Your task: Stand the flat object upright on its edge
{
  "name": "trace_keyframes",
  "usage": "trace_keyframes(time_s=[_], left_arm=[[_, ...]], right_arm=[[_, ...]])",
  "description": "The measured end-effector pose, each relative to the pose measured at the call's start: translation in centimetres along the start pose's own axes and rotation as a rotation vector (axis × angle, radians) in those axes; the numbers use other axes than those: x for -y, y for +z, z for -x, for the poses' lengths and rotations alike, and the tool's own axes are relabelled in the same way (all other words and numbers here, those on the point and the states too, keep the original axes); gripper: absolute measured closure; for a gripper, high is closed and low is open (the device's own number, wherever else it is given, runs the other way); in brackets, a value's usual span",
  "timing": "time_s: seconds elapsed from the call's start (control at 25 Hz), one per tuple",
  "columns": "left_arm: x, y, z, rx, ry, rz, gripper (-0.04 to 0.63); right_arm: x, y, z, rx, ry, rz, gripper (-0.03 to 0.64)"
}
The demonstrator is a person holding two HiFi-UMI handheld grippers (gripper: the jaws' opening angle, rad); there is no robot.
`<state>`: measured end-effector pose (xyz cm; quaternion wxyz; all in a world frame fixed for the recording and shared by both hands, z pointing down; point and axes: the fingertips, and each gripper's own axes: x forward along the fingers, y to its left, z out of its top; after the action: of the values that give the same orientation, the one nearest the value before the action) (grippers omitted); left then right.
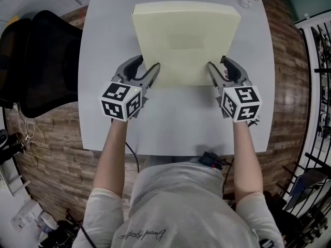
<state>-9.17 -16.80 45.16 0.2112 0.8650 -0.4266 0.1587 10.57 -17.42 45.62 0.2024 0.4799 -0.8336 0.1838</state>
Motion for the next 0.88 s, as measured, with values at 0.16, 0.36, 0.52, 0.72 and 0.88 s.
trace_keyframes(time_s=[0.16, 0.36, 0.52, 0.72, 0.88], left_arm=[[-0.3, 0.0, -0.1, 0.023, 0.010, -0.010, 0.360], [-0.6, 0.0, -0.4, 0.045, 0.019, -0.017, 0.360], [-0.7, 0.5, -0.7, 0.061, 0.018, -0.040, 0.360], [-0.7, 0.7, -1.2, 0.075, 0.016, -0.059, 0.360], [-1.0, 0.9, -1.4, 0.092, 0.015, -0.071, 0.360]], right_arm=[[0.0, 0.2, -0.4, 0.014, -0.015, 0.015, 0.397], [0.1, 0.1, -0.7, 0.032, -0.029, 0.008, 0.397], [0.4, 0.2, -0.8, 0.053, -0.040, 0.004, 0.397], [0.9, 0.3, -0.9, 0.068, -0.049, 0.009, 0.397], [0.9, 0.3, -1.1, 0.081, -0.055, 0.001, 0.399]])
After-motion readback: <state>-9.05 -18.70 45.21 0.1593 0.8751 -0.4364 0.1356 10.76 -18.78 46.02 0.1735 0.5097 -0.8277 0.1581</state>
